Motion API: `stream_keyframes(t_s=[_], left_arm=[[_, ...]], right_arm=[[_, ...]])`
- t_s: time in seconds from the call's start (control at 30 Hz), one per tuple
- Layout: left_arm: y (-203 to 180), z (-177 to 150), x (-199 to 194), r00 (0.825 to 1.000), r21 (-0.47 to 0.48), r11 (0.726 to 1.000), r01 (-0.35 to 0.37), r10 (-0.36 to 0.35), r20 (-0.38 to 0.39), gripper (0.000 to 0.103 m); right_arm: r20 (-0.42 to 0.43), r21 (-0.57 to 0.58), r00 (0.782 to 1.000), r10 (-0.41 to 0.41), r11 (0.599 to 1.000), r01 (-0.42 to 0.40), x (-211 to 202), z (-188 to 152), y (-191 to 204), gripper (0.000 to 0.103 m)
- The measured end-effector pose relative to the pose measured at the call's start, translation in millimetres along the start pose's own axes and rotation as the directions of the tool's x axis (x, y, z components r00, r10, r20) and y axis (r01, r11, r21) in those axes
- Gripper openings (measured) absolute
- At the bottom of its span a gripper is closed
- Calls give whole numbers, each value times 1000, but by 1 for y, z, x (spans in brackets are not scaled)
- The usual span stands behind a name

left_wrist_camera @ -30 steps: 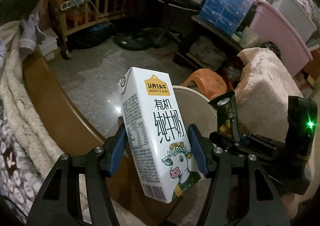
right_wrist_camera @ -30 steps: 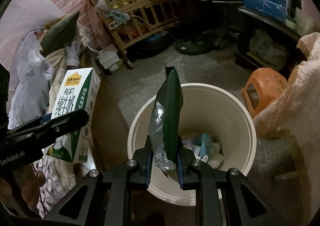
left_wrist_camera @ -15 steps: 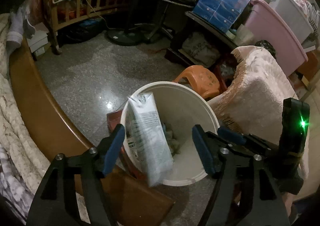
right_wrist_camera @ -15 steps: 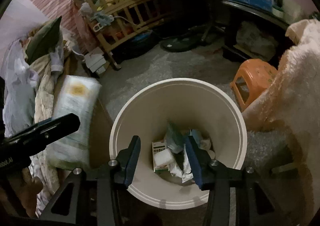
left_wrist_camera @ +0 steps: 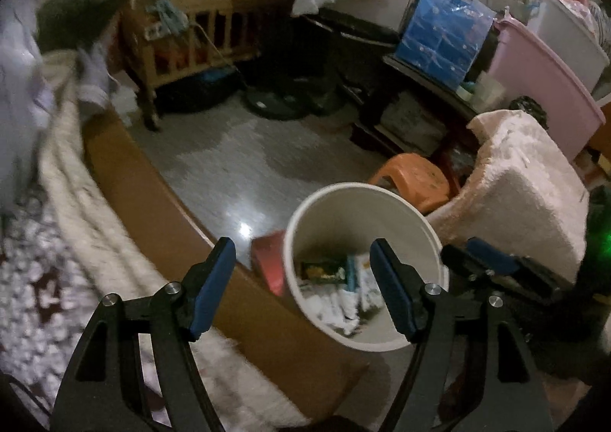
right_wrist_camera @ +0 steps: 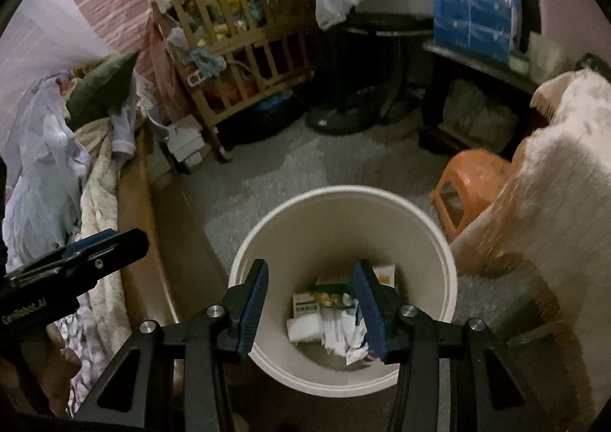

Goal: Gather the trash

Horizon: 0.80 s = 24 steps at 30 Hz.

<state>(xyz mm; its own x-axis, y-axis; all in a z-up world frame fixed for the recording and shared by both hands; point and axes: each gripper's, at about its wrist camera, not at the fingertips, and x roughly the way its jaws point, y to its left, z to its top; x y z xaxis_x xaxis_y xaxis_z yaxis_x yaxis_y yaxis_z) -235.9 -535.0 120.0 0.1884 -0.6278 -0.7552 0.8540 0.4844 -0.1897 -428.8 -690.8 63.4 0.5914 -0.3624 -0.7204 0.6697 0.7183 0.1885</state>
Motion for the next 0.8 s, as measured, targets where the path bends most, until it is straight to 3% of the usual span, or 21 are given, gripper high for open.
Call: stream_keyframes(t_s=[0.23, 0.43, 0.63, 0.8], left_arm=[[3, -3, -52, 992, -2, 999, -43, 43, 118, 72], [4, -12, -97, 970, 9, 997, -83, 78, 229, 72], [11, -23, -122, 951, 11, 993, -114, 106, 291, 72], [15, -25, -133, 939, 3, 992, -127, 119, 322, 72]], right_arm=[[96, -52, 995, -26, 998, 31, -37, 5, 26, 45], [152, -73, 988, -30, 996, 41, -65, 4, 45, 45], [217, -88, 976, -25, 995, 45, -92, 3, 63, 56], [259, -124, 966, -26, 991, 60, -108, 3, 80, 58]])
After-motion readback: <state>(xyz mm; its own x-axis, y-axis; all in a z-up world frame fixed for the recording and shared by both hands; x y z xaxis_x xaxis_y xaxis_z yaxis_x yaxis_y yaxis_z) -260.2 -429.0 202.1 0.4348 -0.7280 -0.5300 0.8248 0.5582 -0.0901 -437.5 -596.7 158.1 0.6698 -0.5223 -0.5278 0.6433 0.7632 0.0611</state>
